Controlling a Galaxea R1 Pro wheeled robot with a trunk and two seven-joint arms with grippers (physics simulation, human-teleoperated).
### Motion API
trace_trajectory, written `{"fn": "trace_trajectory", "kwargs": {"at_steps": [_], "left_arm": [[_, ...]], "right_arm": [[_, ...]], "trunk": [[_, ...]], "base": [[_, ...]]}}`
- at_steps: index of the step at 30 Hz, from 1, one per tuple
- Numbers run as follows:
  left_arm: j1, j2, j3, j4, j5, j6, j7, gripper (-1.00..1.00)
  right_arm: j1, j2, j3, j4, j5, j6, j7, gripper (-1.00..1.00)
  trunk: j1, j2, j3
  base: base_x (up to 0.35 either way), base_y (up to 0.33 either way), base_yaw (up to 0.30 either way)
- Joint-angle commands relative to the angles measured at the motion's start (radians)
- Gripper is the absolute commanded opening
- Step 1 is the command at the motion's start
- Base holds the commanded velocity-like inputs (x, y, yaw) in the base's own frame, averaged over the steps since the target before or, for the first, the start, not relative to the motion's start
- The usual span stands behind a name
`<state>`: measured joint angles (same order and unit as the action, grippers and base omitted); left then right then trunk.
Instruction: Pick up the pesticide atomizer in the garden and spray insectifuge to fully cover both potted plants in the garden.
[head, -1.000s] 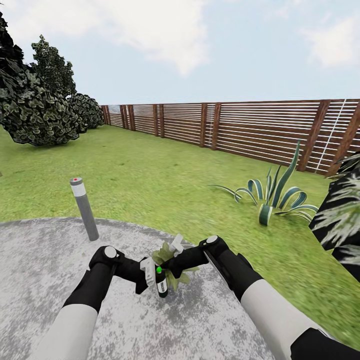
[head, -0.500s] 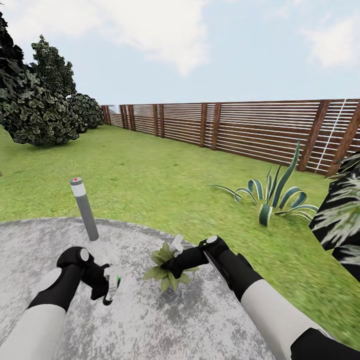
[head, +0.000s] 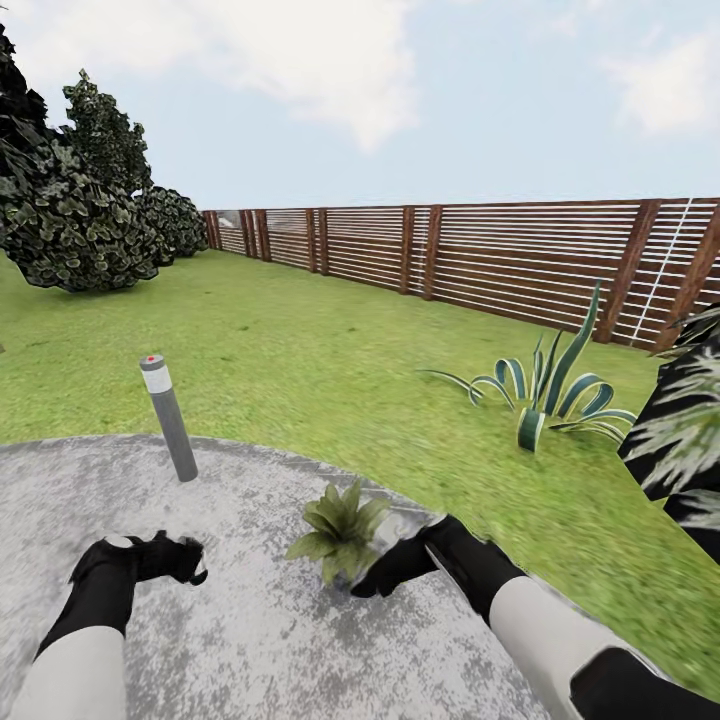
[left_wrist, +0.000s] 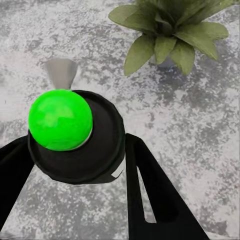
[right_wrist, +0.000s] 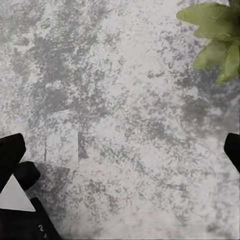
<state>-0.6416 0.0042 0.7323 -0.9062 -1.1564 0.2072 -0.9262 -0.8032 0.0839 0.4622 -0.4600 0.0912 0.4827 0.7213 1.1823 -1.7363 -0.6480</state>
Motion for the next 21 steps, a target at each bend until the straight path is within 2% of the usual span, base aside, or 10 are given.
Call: {"fn": "trace_trajectory", "kwargs": {"at_steps": [1,2,3,4,6,7,10,16,21], "left_arm": [[-0.001,-0.010,0.003,0.040,0.033,0.007,0.072,-1.00],[-0.001,-0.017,0.003,0.076,0.075,0.007,0.139,-1.00],[-0.001,-0.024,0.004,0.124,0.152,0.007,0.219,-1.00],[-0.001,-0.026,0.004,0.161,0.232,0.007,0.266,-1.00],[-0.001,-0.027,0.004,0.198,0.341,0.008,0.301,-1.00],[-0.001,-0.027,0.003,0.208,0.383,0.008,0.309,-1.00],[0.002,-0.028,0.003,0.217,0.421,0.008,0.315,-1.00],[0.008,-0.028,0.003,0.219,0.428,0.009,0.316,-1.00],[0.008,-0.028,0.003,0.220,0.427,0.010,0.314,-1.00]], "right_arm": [[0.001,0.000,-0.001,0.033,0.004,0.001,-0.093,1.00],[0.003,0.000,-0.001,0.060,0.000,-0.001,-0.177,1.00],[0.006,0.000,-0.002,0.088,-0.017,-0.006,-0.276,1.00],[0.007,0.000,-0.003,0.102,-0.046,-0.022,-0.353,1.00],[0.007,-0.001,-0.004,0.112,-0.097,-0.076,-0.454,1.00],[0.007,-0.001,-0.005,0.114,-0.123,-0.107,-0.484,1.00],[0.007,-0.001,-0.006,0.119,-0.170,-0.135,-0.506,1.00],[0.007,-0.005,-0.007,0.121,-0.273,-0.142,-0.507,1.00],[0.007,-0.023,-0.007,0.123,-0.288,-0.142,-0.507,1.00]], "trunk": [[0.000,-0.001,-0.001],[0.000,-0.001,-0.001],[0.000,-0.001,-0.001],[0.000,-0.001,-0.001],[0.000,-0.001,-0.001],[0.000,-0.001,-0.001],[0.000,-0.001,-0.001],[0.000,-0.001,-0.001],[0.000,-0.001,0.001]], "base": [[0.000,0.000,0.000],[0.000,0.000,0.000],[0.000,0.000,0.000],[0.000,0.000,0.000],[0.000,0.000,0.000],[0.000,0.000,0.000],[0.000,0.000,0.000],[0.000,0.000,-0.010],[0.000,0.000,-0.096]]}}
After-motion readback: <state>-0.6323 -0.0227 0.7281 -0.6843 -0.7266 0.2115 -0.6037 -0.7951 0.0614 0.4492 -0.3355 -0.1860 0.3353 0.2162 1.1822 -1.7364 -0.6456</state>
